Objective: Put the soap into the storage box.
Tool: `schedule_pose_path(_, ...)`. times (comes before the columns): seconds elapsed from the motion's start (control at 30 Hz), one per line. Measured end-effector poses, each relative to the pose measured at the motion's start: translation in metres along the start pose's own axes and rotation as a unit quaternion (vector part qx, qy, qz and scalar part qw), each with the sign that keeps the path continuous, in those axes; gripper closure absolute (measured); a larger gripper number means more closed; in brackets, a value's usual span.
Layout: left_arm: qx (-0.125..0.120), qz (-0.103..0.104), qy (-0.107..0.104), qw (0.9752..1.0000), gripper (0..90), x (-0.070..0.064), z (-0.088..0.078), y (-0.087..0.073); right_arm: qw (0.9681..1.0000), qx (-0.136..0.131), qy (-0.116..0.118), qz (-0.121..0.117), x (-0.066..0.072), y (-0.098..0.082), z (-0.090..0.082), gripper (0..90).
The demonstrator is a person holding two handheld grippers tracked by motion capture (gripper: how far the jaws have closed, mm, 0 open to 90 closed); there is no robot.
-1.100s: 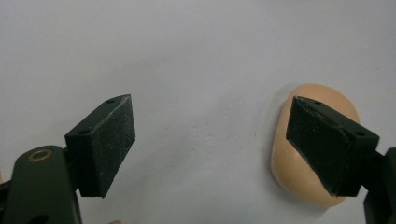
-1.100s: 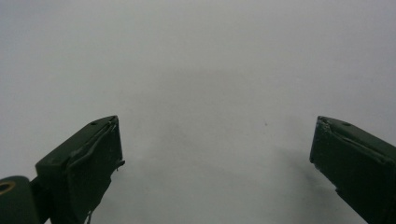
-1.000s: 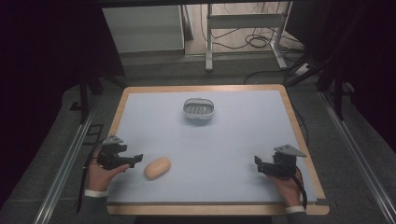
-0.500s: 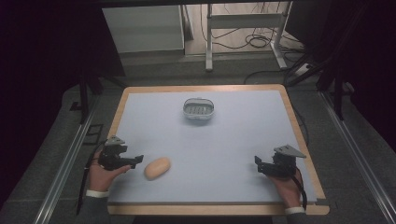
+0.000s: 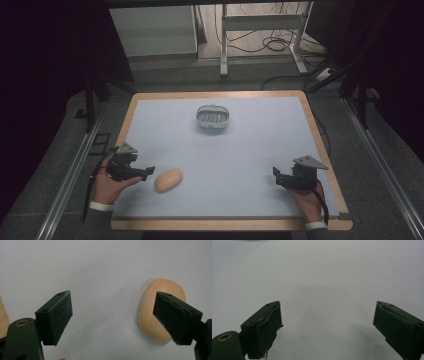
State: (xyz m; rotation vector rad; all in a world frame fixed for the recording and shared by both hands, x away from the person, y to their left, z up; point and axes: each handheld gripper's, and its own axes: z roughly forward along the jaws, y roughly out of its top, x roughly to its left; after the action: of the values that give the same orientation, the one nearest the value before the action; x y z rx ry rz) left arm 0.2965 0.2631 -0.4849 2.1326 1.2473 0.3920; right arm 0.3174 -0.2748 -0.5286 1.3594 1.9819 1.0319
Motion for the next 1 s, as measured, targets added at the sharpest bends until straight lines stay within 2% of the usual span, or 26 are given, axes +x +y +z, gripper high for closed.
schedule_pose_path(0.2,0.010,0.007,-0.008,0.9999,15.6,-0.003,0.003,0.004,1.0000,0.003,0.000,0.001,0.000,0.000,0.001,8.2)
schedule_pose_path(0.27,0.016,0.017,-0.011,0.9997,15.6,-0.006,0.005,0.005,1.0000,0.002,-0.001,0.002,0.000,0.000,0.000,8.2)
schedule_pose_path(0.57,0.027,0.037,-0.028,0.9986,16.9,-0.018,0.007,0.010,1.0000,0.001,-0.002,0.003,-0.001,0.000,0.000,8.2)
schedule_pose_path(0.77,0.043,0.052,-0.035,0.9971,18.0,-0.026,0.012,0.011,0.9999,-0.005,-0.008,0.005,-0.001,0.000,-0.001,8.2)
schedule_pose_path(0.87,0.060,0.065,-0.039,0.9953,18.1,-0.034,0.019,0.009,0.9999,-0.009,-0.010,0.009,-0.001,-0.001,-0.002,8.2)
schedule_pose_path(1.0,0.068,0.071,-0.043,0.9942,18.3,-0.038,0.023,0.009,0.9999,-0.006,-0.010,0.007,-0.001,-0.001,-0.001,8.2)
